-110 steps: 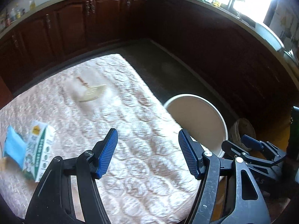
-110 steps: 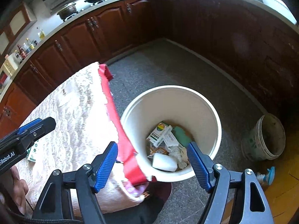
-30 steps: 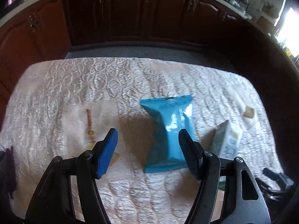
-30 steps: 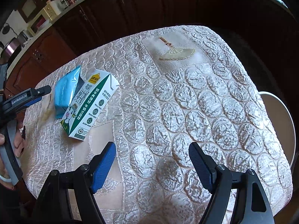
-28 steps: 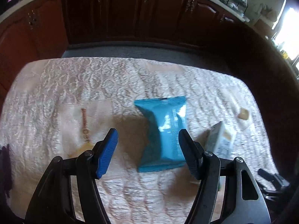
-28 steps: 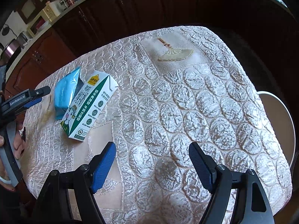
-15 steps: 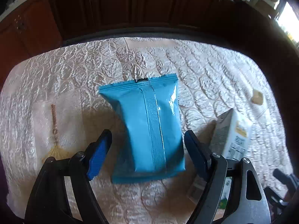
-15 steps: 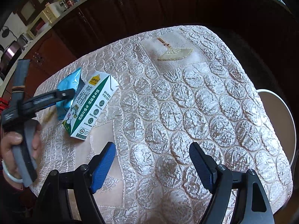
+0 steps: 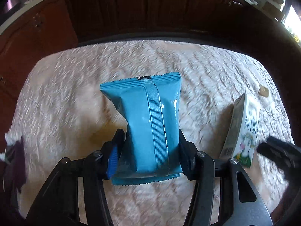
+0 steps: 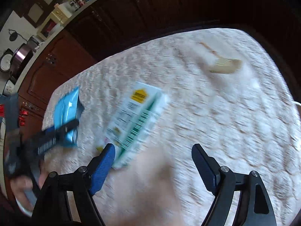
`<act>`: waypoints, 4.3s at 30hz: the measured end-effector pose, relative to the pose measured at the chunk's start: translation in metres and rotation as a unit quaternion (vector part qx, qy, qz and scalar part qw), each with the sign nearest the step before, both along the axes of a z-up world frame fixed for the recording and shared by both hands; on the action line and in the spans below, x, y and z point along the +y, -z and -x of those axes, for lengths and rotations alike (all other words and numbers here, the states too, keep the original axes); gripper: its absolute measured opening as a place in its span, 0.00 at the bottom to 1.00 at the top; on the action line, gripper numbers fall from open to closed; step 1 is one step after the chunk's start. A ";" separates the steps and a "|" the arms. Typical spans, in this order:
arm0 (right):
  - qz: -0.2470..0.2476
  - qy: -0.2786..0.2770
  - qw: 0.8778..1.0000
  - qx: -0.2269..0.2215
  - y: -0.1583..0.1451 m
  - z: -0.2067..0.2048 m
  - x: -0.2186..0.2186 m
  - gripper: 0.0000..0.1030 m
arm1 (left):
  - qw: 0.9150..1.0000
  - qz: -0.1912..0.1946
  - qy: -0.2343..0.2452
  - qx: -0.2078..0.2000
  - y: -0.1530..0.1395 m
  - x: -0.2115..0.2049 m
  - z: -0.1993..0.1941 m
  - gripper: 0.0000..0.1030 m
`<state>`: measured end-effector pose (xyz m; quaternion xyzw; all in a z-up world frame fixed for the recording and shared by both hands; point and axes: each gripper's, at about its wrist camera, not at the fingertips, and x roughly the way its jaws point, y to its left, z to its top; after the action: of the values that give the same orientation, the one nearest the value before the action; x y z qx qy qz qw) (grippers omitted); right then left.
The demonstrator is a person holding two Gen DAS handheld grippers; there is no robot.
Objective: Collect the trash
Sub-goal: 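Carry the blue wrapper and milk carton over the white bucket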
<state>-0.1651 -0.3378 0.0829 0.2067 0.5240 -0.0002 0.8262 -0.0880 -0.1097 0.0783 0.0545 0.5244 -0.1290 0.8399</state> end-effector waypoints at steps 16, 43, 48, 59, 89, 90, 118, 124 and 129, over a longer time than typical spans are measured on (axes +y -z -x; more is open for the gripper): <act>0.164 -0.132 0.975 0.067 0.013 -0.053 0.040 0.79 | 1.000 0.008 -0.021 0.021 0.015 0.016 0.013 0.51; 0.054 -0.050 0.997 -0.020 0.006 0.011 0.011 0.50 | 1.000 0.021 -0.012 -0.003 0.001 0.000 0.026 0.42; 0.046 -0.044 0.997 -0.037 -0.011 0.023 0.006 0.50 | 0.999 0.045 0.006 -0.015 -0.019 -0.010 0.044 0.42; 0.048 -0.024 0.996 -0.069 -0.037 0.057 -0.009 0.50 | 0.997 0.036 0.048 -0.048 -0.043 -0.049 0.079 0.42; 0.064 0.142 0.985 -0.079 -0.067 0.178 -0.160 0.50 | 0.970 0.025 0.232 -0.070 -0.072 -0.248 0.144 0.41; 0.063 0.148 0.984 -0.079 -0.067 0.183 -0.166 0.50 | 0.968 0.025 0.238 -0.070 -0.072 -0.256 0.145 0.42; 0.028 0.276 0.961 -0.009 -0.004 0.243 -0.278 0.50 | 0.938 0.038 0.344 0.000 -0.031 -0.405 0.171 0.42; 0.014 0.287 0.958 0.014 0.021 0.245 -0.292 0.50 | 0.936 0.026 0.351 0.013 -0.014 -0.426 0.168 0.42; -0.003 0.298 0.954 0.032 0.044 0.244 -0.304 0.50 | 0.936 0.027 0.350 0.023 -0.004 -0.440 0.165 0.42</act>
<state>-0.4089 -0.6414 0.0389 0.3557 0.4647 -0.2517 0.7708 -0.2529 -0.5495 0.0822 0.2088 0.4875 -0.4306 0.7303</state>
